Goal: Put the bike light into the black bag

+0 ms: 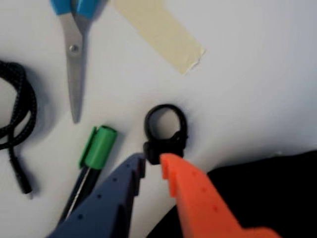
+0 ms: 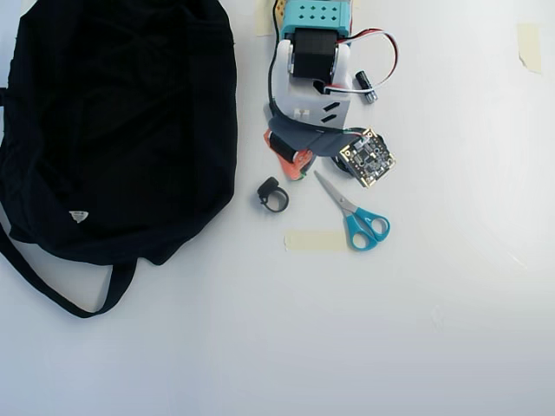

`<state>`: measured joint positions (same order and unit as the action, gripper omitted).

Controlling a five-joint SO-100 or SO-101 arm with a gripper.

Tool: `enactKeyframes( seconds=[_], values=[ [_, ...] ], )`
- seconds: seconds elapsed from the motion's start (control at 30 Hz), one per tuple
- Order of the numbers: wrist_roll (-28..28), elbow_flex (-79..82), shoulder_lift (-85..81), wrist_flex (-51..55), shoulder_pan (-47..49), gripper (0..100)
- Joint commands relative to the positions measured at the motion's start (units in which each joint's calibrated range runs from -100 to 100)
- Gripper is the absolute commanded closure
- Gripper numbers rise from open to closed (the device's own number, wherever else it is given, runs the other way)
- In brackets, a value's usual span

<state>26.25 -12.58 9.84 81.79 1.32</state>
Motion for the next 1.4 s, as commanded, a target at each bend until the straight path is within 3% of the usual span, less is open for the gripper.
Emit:
enactKeyframes(
  seconds=[0.0,0.2,0.53,0.97,1.37],
  values=[
    [1.4,-1.5,0.3,-1.9,-0.8,86],
    [3.7,-2.9,5.4,-4.6,-2.6,81],
    [2.3,-5.5,11.4,-8.3,-2.8,81],
    [-0.9,-9.7,18.9,-7.5,-2.3,82],
    [0.0,-8.6,21.9,-5.3,-3.6,82]
  ],
)
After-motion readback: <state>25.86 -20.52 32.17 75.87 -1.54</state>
